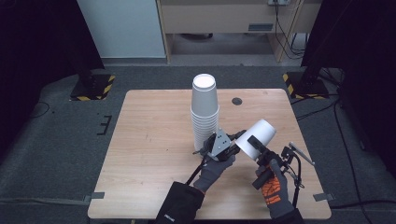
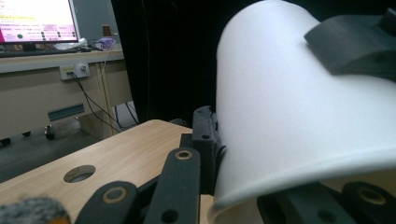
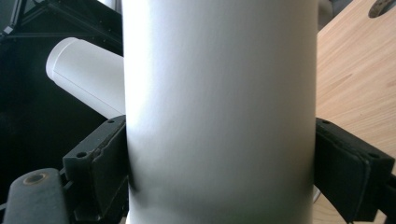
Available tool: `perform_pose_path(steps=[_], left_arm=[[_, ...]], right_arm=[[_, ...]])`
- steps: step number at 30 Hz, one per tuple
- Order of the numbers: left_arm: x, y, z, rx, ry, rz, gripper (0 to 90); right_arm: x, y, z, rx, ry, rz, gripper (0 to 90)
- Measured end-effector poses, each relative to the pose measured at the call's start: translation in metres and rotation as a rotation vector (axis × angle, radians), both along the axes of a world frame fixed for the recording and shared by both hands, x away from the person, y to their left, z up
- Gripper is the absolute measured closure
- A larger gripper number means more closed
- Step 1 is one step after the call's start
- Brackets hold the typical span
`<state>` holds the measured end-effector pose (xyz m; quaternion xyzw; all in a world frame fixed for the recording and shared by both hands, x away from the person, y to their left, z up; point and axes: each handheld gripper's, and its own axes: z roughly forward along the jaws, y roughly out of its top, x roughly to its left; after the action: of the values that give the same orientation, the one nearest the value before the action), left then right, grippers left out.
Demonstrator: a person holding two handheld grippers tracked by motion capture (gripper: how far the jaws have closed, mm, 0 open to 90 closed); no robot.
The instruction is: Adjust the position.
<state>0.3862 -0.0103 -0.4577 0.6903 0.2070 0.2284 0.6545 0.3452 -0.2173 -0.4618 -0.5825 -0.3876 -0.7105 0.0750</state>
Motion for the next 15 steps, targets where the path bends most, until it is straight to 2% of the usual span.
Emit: perform_pose_path(steps=[15], left_arm=[[-0.0047,0.0103,0.0040,0.021,0.009,-0.019,82.8]], right_arm=[[0.0030,-0.0041,0.0042,-0.033,-0.029,0.017,12.1]])
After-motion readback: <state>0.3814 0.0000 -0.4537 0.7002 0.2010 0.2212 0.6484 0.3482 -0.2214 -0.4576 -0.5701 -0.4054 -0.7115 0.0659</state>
